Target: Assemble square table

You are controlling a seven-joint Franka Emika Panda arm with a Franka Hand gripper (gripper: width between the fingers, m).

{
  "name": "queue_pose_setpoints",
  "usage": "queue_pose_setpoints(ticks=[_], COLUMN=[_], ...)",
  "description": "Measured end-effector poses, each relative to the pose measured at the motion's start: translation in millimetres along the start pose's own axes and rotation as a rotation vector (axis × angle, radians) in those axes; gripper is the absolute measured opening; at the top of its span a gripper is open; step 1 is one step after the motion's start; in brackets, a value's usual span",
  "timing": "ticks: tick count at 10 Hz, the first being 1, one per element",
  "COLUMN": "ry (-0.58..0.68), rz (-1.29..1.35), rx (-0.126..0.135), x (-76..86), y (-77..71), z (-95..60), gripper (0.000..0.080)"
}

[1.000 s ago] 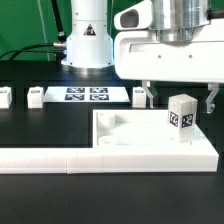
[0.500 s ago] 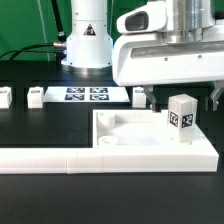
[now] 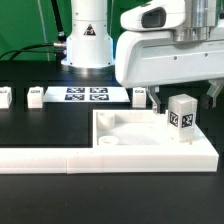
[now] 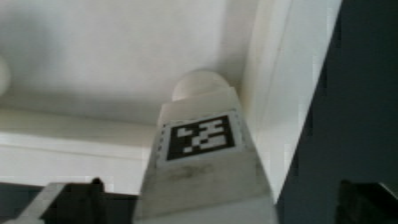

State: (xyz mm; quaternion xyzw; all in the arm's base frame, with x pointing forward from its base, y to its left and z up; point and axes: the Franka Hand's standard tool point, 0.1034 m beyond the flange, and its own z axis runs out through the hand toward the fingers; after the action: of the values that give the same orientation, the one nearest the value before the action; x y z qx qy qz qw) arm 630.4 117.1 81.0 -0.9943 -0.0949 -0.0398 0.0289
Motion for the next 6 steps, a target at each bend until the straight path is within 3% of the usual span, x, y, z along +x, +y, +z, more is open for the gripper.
queue_pose_setpoints(ticks=[1, 3, 4, 5, 6], ry=[0.0, 0.0, 0.0, 0.0, 0.0], rz=[-0.041, -0.039, -0.038, -0.014, -0.015], rx=[-0.001, 0.0, 0.0, 0.0, 0.0], x=[-0.3, -0.3, -0.3, -0.3, -0.3], y=[1.8, 1.9, 1.9, 1.9, 1.9], z=[0.2, 0.3, 0.2, 0.3, 0.3], gripper=[0.0649, 0.0394, 0.0394, 0.0288, 0.0288])
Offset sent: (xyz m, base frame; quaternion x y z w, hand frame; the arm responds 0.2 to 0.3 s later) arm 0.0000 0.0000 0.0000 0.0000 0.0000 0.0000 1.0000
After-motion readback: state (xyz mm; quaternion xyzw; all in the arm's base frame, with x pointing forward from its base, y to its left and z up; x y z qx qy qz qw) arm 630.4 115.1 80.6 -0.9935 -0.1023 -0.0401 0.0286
